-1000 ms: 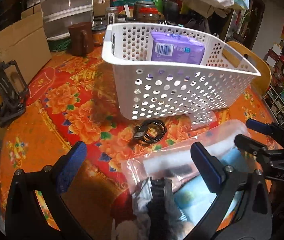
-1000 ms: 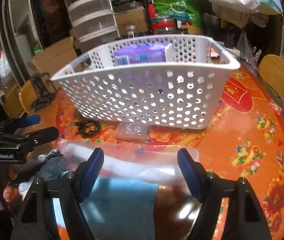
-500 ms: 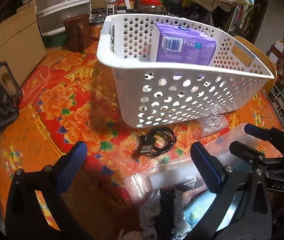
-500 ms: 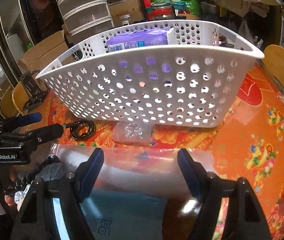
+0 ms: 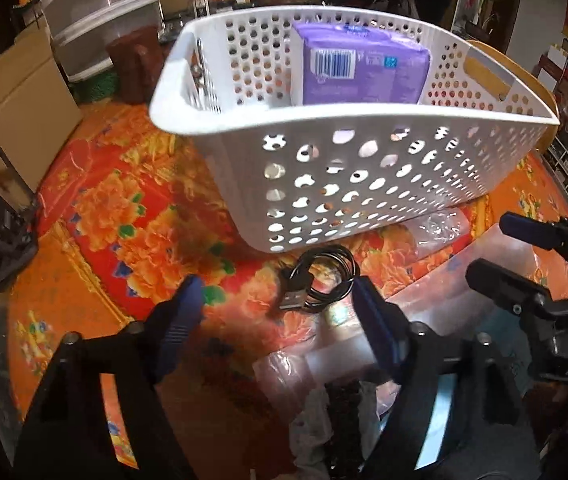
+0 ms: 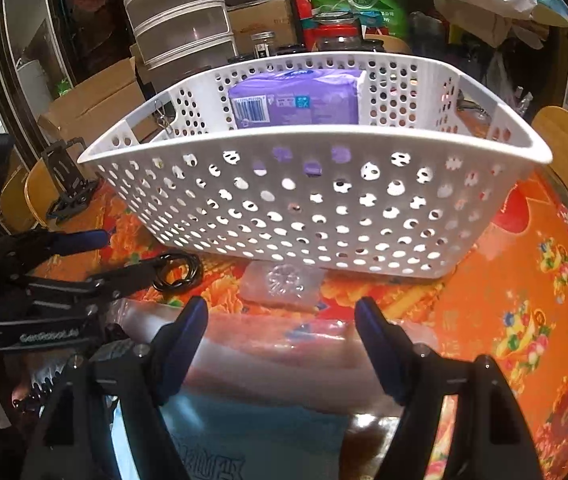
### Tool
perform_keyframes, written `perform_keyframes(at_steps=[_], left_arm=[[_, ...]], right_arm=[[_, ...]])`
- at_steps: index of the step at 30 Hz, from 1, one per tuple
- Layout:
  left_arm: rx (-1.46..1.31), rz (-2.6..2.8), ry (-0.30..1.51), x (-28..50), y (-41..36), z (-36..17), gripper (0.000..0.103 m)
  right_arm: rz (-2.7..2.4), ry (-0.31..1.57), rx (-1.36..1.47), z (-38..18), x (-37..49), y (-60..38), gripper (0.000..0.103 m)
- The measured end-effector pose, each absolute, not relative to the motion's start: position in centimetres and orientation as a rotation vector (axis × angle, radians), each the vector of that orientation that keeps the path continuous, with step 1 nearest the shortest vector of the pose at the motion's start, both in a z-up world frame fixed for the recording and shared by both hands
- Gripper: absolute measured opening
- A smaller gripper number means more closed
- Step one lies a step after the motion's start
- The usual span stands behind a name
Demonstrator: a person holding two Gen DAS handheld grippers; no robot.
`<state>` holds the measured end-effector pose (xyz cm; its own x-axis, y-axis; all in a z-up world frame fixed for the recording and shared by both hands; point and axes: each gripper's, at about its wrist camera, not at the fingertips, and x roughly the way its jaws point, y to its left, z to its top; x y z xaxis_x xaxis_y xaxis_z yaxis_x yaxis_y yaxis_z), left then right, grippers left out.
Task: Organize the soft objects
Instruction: 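Move both tools back toward the clear plastic bag and wipes packet, then grasp the black cable with the left tool and lift it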
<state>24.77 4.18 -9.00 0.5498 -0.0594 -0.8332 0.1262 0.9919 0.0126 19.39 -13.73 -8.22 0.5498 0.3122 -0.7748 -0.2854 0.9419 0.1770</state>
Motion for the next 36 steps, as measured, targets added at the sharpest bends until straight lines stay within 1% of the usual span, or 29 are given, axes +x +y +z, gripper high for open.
perform_keyframes(at_steps=[2, 3, 5, 6, 8, 10, 14, 22, 27, 33, 36], left_arm=[[0.06, -0.112, 1.004, 25.2, 4.2, -9.4, 0.058], [0.056, -0.11, 1.01, 25.4, 4.3, -9.5, 0.055], [0.039, -0.117, 1.026, 25.8, 4.3, -9.8, 0.042], [0.035, -0.12, 1.035, 26.1, 4.3, -10.0, 0.038], [0.027, -0.13, 1.048, 26.3, 4.2, -10.3, 0.024], [0.02, -0.139, 1.064, 26.5, 4.1, -10.6, 0.018], [-0.009, -0.151, 1.048, 26.4, 4.3, -10.6, 0.014], [-0.035, -0.159, 1.014, 25.5, 5.2, -10.3, 0.012], [-0.037, -0.162, 1.003, 25.0, 5.7, -10.4, 0.012], [-0.033, -0.152, 0.987, 24.8, 5.8, -10.3, 0.012], [-0.04, -0.155, 0.985, 24.8, 5.8, -10.4, 0.012]], right_arm=[[0.351, 0.921, 0.039, -8.3, 19.3, -14.0, 0.076], [0.353, 0.922, 0.045, -8.3, 19.3, -14.1, 0.076], [0.356, 0.922, 0.053, -8.4, 19.2, -14.3, 0.076], [0.355, 0.922, 0.052, -8.4, 19.2, -14.3, 0.076], [0.351, 0.923, 0.05, -8.5, 19.2, -14.3, 0.076], [0.355, 0.922, 0.051, -8.4, 19.2, -14.3, 0.076], [0.358, 0.921, 0.049, -8.3, 19.3, -14.0, 0.076], [0.353, 0.942, -0.017, -8.7, 20.1, -12.1, 0.075], [0.326, 0.978, -0.043, -9.4, 21.1, -11.0, 0.062], [0.298, 0.997, -0.085, -10.0, 21.8, -9.9, 0.06], [0.294, 1.009, -0.095, -10.1, 22.1, -9.5, 0.055]])
